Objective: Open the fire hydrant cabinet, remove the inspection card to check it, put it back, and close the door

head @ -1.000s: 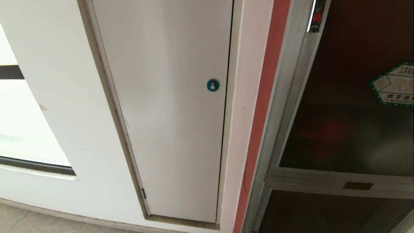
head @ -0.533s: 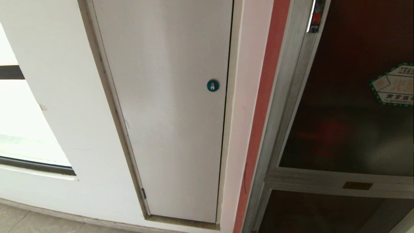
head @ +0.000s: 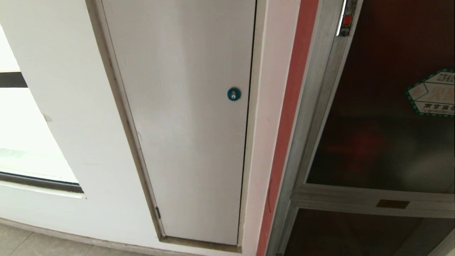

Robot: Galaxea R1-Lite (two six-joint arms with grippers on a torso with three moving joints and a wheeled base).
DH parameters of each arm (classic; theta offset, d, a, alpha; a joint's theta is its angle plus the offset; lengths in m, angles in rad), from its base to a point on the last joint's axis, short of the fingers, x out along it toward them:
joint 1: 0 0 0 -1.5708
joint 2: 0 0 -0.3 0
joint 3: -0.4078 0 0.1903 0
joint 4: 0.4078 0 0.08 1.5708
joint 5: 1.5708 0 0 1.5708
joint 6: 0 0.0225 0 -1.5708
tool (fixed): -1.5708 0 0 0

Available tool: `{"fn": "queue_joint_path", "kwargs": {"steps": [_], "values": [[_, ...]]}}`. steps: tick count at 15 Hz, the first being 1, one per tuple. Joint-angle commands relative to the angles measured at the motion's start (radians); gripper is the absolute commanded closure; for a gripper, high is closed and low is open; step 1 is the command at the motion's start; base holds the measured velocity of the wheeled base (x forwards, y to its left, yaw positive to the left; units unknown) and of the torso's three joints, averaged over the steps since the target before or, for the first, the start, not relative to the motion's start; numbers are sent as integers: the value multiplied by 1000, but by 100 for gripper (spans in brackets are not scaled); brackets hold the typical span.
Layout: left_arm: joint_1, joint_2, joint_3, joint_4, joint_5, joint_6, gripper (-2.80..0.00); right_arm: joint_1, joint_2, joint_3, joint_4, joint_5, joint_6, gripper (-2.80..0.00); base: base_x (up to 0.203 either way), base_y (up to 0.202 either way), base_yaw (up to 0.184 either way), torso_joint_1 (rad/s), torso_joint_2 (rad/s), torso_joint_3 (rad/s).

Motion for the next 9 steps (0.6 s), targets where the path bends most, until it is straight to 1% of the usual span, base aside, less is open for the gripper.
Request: {"fn": "queue_joint_path", "kwargs": {"steps": [1,2,5,7,9], "values": [[0,0,2,0,0,0,0,-97,-61,0,15,6,-3,0,0,0,0,0,0,0],[0,1,2,0,0,0,0,-148,-103,0,26,24,-11,0,0,0,0,0,0,0],[0,0,2,0,0,0,0,-221,-225,0,83,67,-56,0,0,0,0,0,0,0],[0,0,2,0,0,0,0,-234,-287,0,151,110,-73,0,0,0,0,0,0,0],[0,1,2,-1,0,0,0,-233,-319,-1,198,123,-93,0,0,0,0,0,0,0]]}}
